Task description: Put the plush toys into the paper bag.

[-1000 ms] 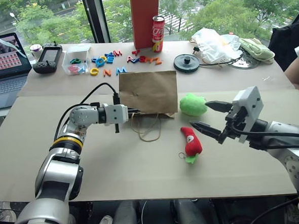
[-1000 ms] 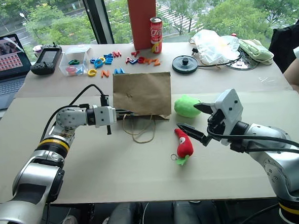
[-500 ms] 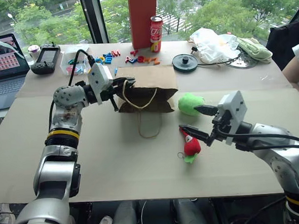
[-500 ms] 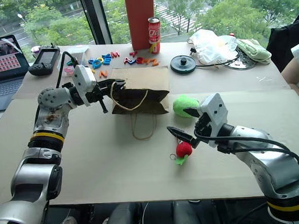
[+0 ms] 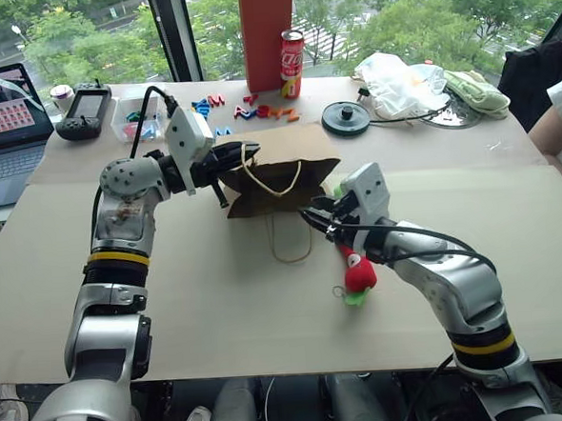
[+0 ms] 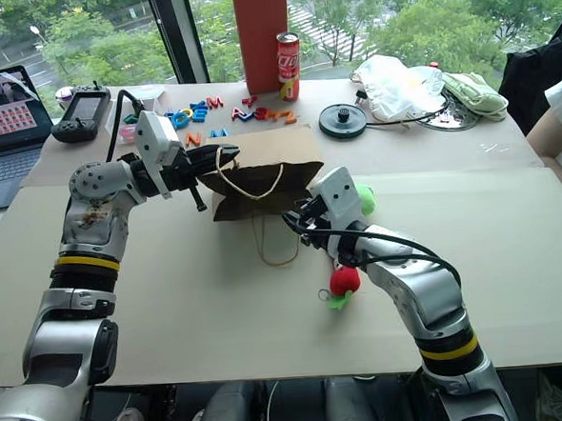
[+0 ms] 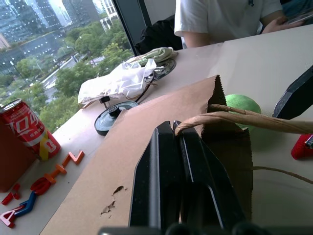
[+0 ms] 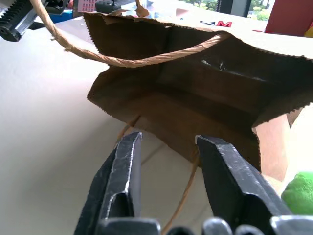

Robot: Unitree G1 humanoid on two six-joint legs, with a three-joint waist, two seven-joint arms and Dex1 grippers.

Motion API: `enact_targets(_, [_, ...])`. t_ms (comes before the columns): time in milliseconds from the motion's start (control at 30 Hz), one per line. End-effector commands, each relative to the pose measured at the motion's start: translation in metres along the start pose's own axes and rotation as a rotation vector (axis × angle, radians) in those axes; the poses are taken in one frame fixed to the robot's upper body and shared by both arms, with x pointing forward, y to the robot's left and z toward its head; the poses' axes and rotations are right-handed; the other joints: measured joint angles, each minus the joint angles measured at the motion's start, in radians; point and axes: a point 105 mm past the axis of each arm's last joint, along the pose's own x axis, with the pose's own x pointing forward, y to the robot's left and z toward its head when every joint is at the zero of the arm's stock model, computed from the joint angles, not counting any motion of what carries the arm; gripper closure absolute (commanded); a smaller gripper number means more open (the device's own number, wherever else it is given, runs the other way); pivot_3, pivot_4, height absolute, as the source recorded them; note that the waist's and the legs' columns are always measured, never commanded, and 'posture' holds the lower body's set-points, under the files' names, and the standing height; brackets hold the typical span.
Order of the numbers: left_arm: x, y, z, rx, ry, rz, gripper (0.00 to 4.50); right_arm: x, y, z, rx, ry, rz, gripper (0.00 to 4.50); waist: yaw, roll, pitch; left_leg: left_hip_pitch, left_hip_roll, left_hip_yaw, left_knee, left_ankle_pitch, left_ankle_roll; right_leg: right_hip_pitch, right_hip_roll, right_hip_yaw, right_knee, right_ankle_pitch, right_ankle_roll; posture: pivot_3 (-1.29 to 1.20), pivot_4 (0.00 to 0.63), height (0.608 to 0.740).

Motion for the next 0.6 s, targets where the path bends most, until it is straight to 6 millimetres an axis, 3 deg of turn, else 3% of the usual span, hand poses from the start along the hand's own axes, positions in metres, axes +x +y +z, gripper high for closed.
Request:
enact_targets(33, [0.001,0.003,0.019,0.029,-0.054,0.004,4.42,0.022,-0.002,0.011,-0.066,-0.032,-0.038,3.94,-0.001,0.0,0.0,0.0,0.0,0.0,0.0,0.0,0.0,0.0,0.0,0.0,0.001,0.0,0.0,0.0,0.15,0.739])
enact_targets(100, [0.002,0.002,0.021,0.029,-0.06,0.005,4.42,0.032,-0.005,0.01,-0.081,-0.02,-0.052,4.46,-0.003,0.0,0.0,0.0,0.0,0.0,0.0,0.0,0.0,-0.001,0.0,0.0,0.002,0.0,0.0,0.0,0.15,0.739])
enact_targets(333, [0.002,0.007,0.031,-0.01,-0.099,0.041,4.42,0.054,-0.011,0.004,-0.086,0.02,-0.111,4.46,-0.002,0.0,0.0,-0.001,0.0,0.0,-0.001,0.0,0.0,-0.001,0.0,0.0,0.004,0.0,0.0,0.0,0.15,0.739])
enact_targets(467, [0.001,0.023,0.042,-0.13,-0.157,0.145,4.42,0.058,0.0,-0.021,-0.138,0.123,-0.083,4.46,-0.002,0.0,0.0,-0.001,0.0,-0.001,-0.001,0.0,0.0,0.0,0.0,-0.001,0.004,0.0,0.0,0.0,0.15,0.739])
enact_targets(600, [0.0,0.031,0.052,-0.206,-0.201,0.191,4.42,0.059,0.001,-0.031,-0.177,0.178,-0.096,4.46,-0.004,0.0,0.0,-0.001,0.0,-0.001,-0.001,0.0,0.0,-0.001,0.0,-0.001,0.004,0.0,0.0,0.0,0.15,0.739])
